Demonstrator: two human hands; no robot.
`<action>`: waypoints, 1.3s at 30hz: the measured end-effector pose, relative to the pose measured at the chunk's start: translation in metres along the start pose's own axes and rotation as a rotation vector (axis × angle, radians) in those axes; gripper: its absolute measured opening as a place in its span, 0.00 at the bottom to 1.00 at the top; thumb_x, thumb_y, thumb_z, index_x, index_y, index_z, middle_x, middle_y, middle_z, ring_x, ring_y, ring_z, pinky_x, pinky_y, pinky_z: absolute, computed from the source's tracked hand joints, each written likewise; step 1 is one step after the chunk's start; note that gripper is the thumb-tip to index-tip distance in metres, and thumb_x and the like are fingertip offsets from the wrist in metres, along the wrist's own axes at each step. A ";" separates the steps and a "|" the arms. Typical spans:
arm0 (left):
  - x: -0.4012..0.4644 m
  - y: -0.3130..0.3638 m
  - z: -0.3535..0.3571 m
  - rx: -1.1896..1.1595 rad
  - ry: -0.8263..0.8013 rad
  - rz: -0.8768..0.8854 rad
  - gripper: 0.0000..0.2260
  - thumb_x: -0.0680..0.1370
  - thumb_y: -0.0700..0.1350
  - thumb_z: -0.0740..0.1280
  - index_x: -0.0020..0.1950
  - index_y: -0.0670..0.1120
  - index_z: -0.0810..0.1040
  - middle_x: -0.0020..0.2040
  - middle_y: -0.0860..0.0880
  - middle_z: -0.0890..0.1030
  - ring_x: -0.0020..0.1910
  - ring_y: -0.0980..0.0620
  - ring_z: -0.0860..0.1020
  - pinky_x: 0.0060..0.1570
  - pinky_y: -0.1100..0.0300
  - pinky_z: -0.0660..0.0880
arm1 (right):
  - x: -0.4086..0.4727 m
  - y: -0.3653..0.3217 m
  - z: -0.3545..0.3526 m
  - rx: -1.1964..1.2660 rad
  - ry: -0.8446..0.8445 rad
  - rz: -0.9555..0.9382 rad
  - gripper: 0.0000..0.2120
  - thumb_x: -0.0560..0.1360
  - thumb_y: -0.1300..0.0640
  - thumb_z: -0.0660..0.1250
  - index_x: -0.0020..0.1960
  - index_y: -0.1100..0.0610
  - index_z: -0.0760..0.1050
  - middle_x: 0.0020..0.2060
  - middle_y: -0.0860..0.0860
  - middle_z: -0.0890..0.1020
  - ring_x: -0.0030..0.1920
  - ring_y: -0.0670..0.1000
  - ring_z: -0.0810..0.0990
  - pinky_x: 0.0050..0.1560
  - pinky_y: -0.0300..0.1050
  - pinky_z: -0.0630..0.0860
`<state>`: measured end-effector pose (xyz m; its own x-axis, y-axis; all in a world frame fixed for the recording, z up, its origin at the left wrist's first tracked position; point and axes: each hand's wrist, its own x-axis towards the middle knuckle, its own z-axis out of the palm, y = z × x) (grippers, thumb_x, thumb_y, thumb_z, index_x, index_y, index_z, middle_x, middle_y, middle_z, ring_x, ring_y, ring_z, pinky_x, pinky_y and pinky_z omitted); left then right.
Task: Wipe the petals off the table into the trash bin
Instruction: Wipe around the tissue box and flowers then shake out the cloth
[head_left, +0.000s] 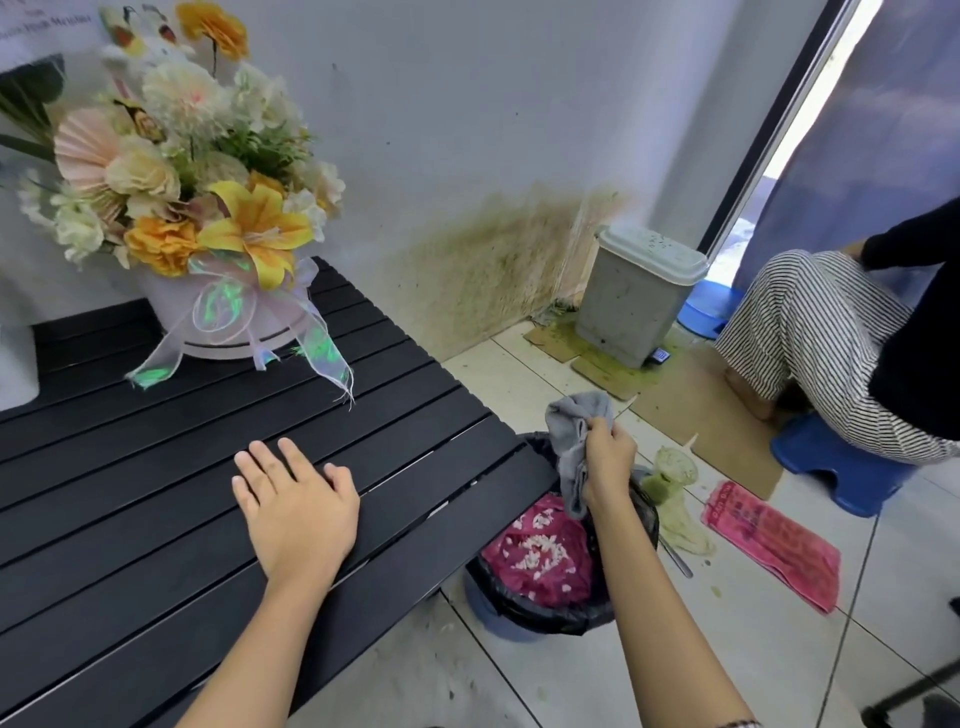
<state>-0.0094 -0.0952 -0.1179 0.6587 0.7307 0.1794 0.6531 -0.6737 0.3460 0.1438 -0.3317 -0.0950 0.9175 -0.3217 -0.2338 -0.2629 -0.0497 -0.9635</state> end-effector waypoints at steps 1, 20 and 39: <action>0.000 0.000 0.000 0.004 -0.002 -0.003 0.31 0.73 0.50 0.46 0.69 0.31 0.61 0.69 0.28 0.61 0.71 0.32 0.56 0.70 0.41 0.51 | -0.004 -0.001 0.000 -0.033 -0.017 -0.018 0.11 0.77 0.60 0.56 0.37 0.58 0.68 0.28 0.51 0.68 0.29 0.50 0.66 0.30 0.43 0.61; 0.004 -0.002 0.003 0.017 -0.009 -0.004 0.30 0.74 0.49 0.46 0.70 0.32 0.60 0.71 0.30 0.60 0.72 0.33 0.55 0.71 0.42 0.50 | -0.090 0.002 0.163 -1.137 -0.595 -0.765 0.23 0.80 0.46 0.47 0.75 0.46 0.53 0.77 0.54 0.48 0.74 0.67 0.43 0.70 0.69 0.39; 0.004 0.004 -0.005 0.022 -0.053 -0.023 0.25 0.78 0.45 0.52 0.72 0.33 0.55 0.73 0.31 0.56 0.74 0.35 0.50 0.72 0.44 0.46 | -0.078 -0.019 0.045 -0.810 -0.117 -0.510 0.35 0.74 0.61 0.65 0.75 0.53 0.51 0.72 0.54 0.64 0.70 0.57 0.63 0.70 0.50 0.60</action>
<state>-0.0063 -0.0948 -0.1115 0.6618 0.7397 0.1223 0.6761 -0.6593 0.3289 0.0904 -0.2628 -0.0641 0.9909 0.0136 0.1342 0.0897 -0.8093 -0.5806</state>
